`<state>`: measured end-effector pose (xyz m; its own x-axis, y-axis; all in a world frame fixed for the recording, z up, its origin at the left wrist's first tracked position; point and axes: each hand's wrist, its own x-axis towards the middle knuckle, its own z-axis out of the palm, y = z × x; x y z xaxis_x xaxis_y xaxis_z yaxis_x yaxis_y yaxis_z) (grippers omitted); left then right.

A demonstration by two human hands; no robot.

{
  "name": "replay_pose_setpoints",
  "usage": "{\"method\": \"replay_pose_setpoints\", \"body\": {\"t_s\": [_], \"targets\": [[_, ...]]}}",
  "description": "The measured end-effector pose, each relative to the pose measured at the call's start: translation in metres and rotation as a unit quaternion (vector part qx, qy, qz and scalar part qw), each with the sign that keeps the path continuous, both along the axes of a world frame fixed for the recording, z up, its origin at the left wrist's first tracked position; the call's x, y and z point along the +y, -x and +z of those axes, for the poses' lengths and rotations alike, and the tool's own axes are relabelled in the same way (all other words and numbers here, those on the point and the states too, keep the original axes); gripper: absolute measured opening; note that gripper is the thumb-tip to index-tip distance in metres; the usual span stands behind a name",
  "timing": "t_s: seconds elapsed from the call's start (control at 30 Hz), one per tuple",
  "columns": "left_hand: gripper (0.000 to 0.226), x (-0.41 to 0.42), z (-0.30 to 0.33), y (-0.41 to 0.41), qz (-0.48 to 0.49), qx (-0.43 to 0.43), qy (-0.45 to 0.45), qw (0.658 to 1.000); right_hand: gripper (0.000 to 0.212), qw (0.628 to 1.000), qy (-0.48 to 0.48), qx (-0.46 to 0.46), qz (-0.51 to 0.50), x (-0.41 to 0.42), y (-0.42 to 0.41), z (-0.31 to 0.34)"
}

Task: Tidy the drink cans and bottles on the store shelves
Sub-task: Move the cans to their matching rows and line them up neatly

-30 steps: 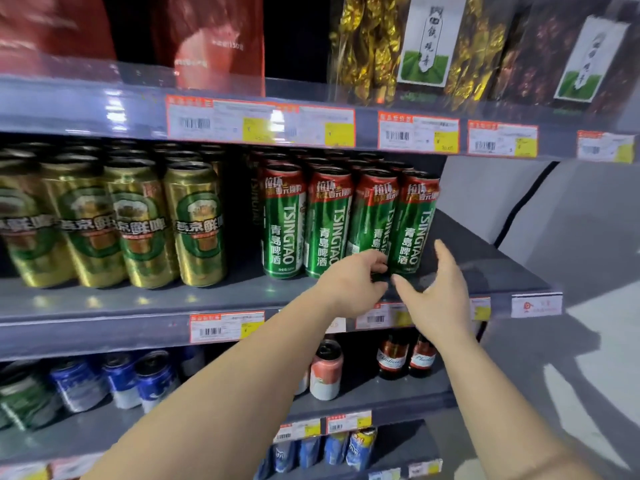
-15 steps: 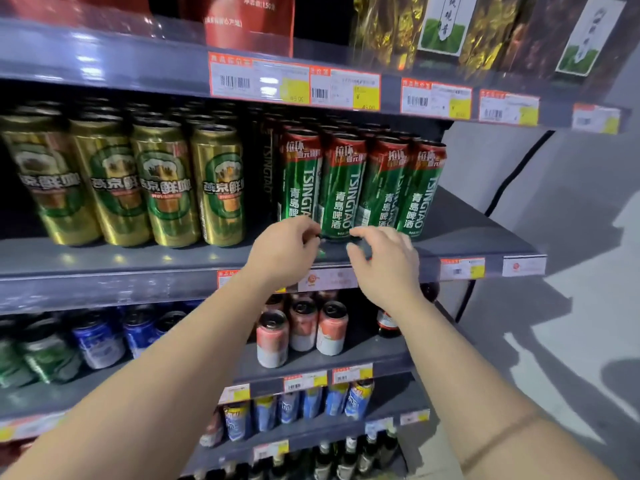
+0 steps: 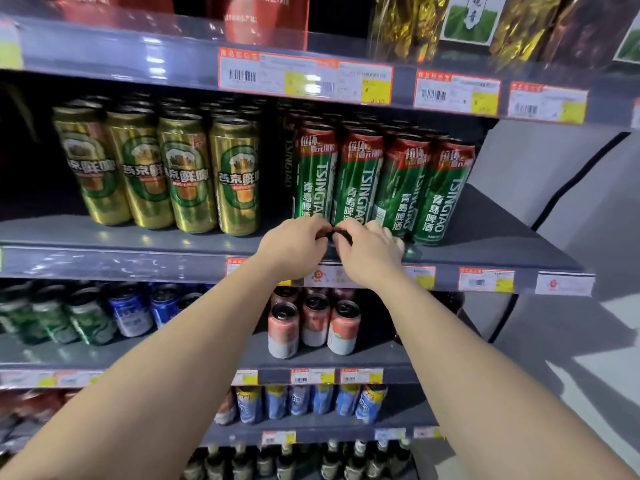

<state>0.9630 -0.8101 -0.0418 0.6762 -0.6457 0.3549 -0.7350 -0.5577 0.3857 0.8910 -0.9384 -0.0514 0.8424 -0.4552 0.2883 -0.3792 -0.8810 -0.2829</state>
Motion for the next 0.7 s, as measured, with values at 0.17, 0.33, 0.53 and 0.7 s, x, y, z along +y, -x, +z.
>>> {"method": "replay_pose_setpoints", "body": {"t_s": [0.17,0.33,0.53,0.7], "targets": [[0.006,0.038,-0.022,0.032,0.001,-0.161,0.306,0.938,0.015,0.949,-0.042,-0.300,0.088,0.005,0.046,-0.014],[0.014,0.072,-0.127,0.044,0.083,0.011,0.269,0.960,0.017,0.935,-0.233,-0.253,0.085,0.018,0.087,-0.098],[0.092,0.064,-0.229,0.008,0.196,0.294,0.091,0.931,0.032,0.946,-0.301,-0.105,-0.050,-0.001,0.066,-0.186],[0.061,0.036,-0.260,-0.018,0.209,0.271,0.080,0.936,0.060,0.942,-0.306,-0.106,-0.091,-0.011,0.039,-0.229]]}}
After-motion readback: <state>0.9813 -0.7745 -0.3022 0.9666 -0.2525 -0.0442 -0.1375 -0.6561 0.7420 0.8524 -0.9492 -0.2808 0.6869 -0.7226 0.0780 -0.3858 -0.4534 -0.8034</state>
